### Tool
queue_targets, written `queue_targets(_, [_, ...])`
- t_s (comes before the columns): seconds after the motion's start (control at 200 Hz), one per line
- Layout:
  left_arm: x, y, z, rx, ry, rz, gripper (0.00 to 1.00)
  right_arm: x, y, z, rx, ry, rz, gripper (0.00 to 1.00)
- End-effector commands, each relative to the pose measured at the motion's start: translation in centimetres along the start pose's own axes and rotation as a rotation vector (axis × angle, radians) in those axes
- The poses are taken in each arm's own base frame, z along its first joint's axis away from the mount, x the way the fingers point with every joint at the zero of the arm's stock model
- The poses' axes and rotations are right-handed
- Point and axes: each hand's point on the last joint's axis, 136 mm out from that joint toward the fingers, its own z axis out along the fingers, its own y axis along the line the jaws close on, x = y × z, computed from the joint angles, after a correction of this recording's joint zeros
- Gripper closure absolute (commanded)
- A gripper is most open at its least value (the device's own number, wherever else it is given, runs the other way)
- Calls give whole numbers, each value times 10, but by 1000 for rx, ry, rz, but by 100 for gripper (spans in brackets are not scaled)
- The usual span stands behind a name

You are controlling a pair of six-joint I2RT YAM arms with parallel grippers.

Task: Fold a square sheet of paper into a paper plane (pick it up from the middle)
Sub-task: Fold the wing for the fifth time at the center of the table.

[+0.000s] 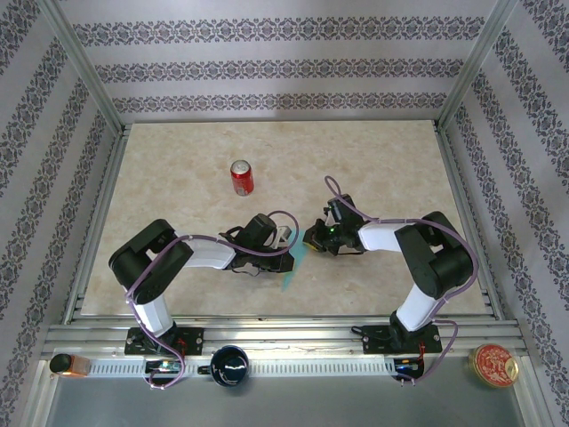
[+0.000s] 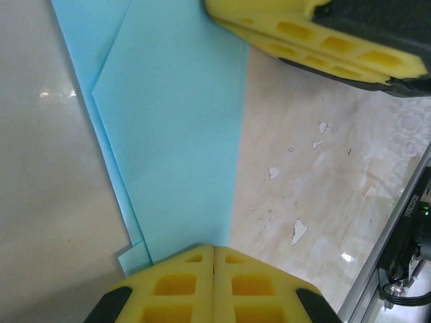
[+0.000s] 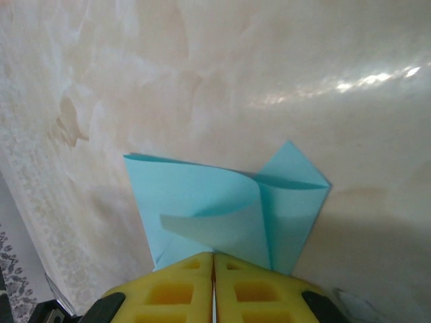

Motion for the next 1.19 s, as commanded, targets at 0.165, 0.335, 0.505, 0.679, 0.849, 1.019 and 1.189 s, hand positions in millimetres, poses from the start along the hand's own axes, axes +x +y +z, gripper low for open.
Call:
queue_targets(0.165, [78,67,7,-194,243,-132,100,-54,-41,-20,167,-263,112,87])
queue_targets(0.335, [77,66,8,-191,241,-134,100,-69,-38,-30,183,-325,101,87])
queue_targets(0.505, [76,65,8,-185,238,-137,100,-79,-43,-33,188,-335,107,87])
queue_targets(0.679, [75,64,7,-187,233,-135,100,-81,-20,-43,121,-325,52,87])
queue_targets(0.849, [71,61,6,-181,214,-136,100,-65,21,-57,-14,-306,-60,87])
queue_targets(1.019, [67,58,6,-178,201,-134,100,-32,33,-27,-79,-142,-91,89])
queue_targets(1.189, [63,53,6,-168,198,-137,100,-21,4,0,8,-77,-43,93])
